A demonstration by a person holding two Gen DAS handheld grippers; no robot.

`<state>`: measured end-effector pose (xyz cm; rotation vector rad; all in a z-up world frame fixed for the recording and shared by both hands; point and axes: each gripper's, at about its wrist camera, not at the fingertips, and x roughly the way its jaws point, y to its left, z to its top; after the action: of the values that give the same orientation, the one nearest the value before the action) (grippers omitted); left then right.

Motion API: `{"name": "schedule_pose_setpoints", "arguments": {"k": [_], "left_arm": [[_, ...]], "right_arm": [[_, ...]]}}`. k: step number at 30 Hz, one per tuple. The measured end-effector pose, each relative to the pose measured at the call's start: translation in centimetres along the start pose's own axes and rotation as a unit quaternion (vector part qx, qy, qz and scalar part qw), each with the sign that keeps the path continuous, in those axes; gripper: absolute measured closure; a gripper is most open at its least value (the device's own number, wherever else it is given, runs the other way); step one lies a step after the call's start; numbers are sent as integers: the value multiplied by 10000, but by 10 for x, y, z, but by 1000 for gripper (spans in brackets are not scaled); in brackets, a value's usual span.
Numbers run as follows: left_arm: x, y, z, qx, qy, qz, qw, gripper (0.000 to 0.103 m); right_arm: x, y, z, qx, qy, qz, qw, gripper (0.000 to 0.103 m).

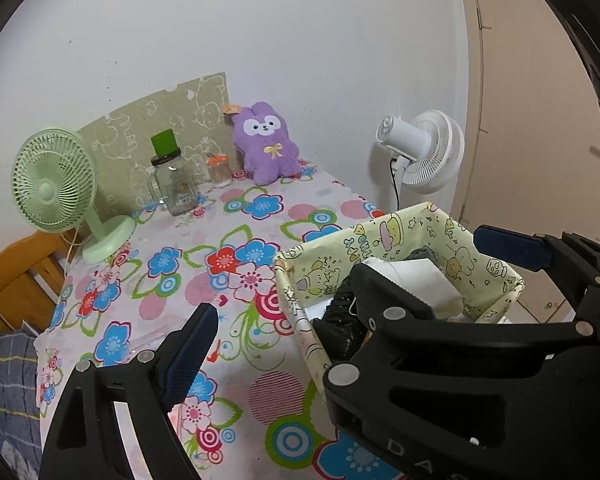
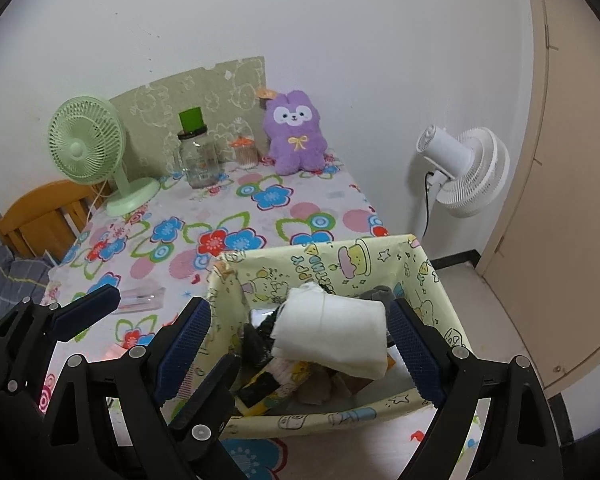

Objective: Organize soft objects

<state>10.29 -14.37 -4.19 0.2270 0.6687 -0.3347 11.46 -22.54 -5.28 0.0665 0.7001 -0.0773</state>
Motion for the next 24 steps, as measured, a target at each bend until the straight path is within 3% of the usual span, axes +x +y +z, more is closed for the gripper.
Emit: {"name": "schedule_pose_setpoints", "arguments": {"k": [24], "left_arm": [[-49,52,-15,-115,-356,195,9991,13]], "right_arm": [[-45,65,3,-296,-419,85,9986,11]]}}
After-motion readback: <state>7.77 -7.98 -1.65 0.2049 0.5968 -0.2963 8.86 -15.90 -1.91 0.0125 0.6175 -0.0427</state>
